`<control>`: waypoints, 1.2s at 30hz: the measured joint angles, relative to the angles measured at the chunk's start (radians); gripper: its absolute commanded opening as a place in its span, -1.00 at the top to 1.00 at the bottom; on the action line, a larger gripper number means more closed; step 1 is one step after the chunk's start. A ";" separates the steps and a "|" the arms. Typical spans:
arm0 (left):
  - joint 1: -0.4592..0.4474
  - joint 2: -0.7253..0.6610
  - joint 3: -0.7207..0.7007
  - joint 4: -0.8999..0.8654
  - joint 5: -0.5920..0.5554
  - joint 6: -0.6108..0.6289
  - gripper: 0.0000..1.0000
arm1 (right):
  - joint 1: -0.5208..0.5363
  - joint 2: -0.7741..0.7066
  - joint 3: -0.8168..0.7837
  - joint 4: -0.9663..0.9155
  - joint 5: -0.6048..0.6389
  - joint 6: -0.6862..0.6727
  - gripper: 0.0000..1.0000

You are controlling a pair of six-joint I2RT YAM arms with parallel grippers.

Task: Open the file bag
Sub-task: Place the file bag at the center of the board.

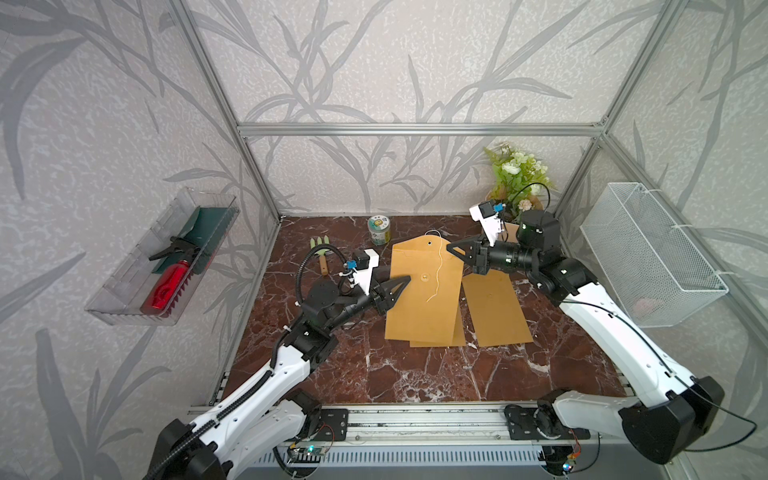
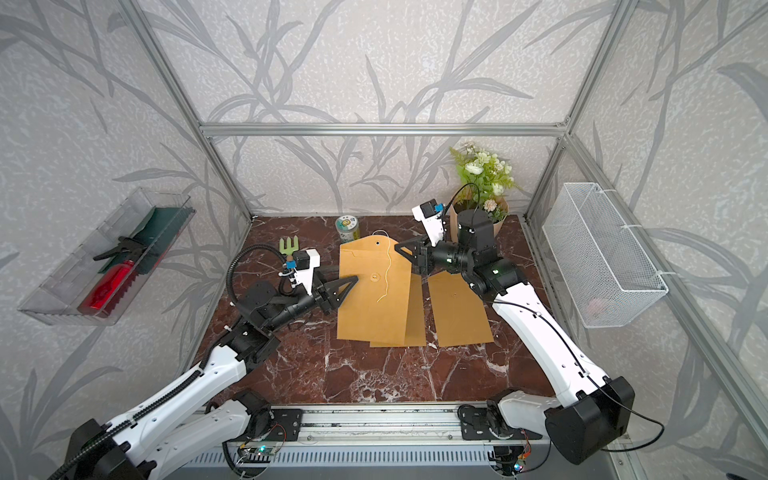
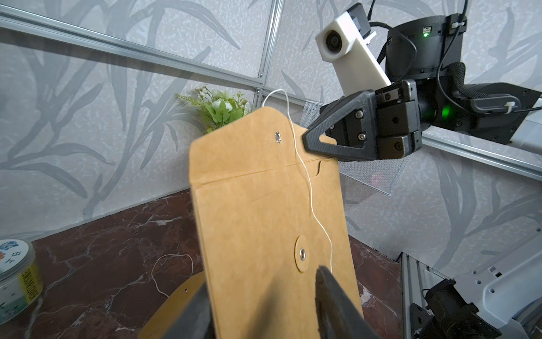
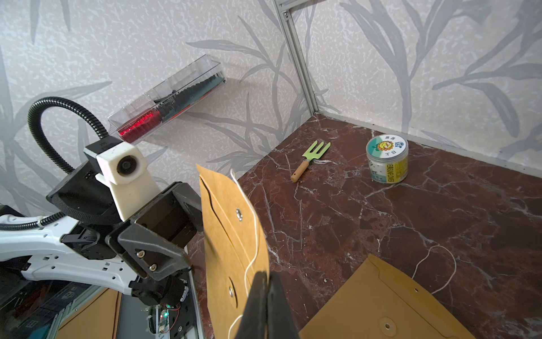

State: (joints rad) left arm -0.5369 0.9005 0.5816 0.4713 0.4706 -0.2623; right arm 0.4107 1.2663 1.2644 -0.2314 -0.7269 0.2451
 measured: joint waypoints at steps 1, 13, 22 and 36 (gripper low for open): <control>0.003 -0.010 -0.002 -0.019 -0.011 0.001 -0.05 | 0.000 0.007 -0.001 0.006 -0.001 0.003 1.00; 0.043 -0.198 -0.011 -0.281 -0.392 0.027 -0.07 | -0.002 0.107 -0.023 0.093 -0.008 0.060 1.00; 0.060 -0.279 -0.026 -0.340 -0.470 0.027 -0.07 | 0.019 0.222 -0.026 0.169 -0.002 0.114 1.00; 0.060 -0.273 -0.035 -0.344 -0.450 0.023 -0.07 | 0.121 0.489 0.007 0.241 0.083 0.160 1.00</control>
State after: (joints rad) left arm -0.4767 0.6273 0.5465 0.1272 0.0204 -0.2390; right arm 0.5316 1.7550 1.2716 0.0097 -0.6437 0.4049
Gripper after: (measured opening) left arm 0.533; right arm 0.046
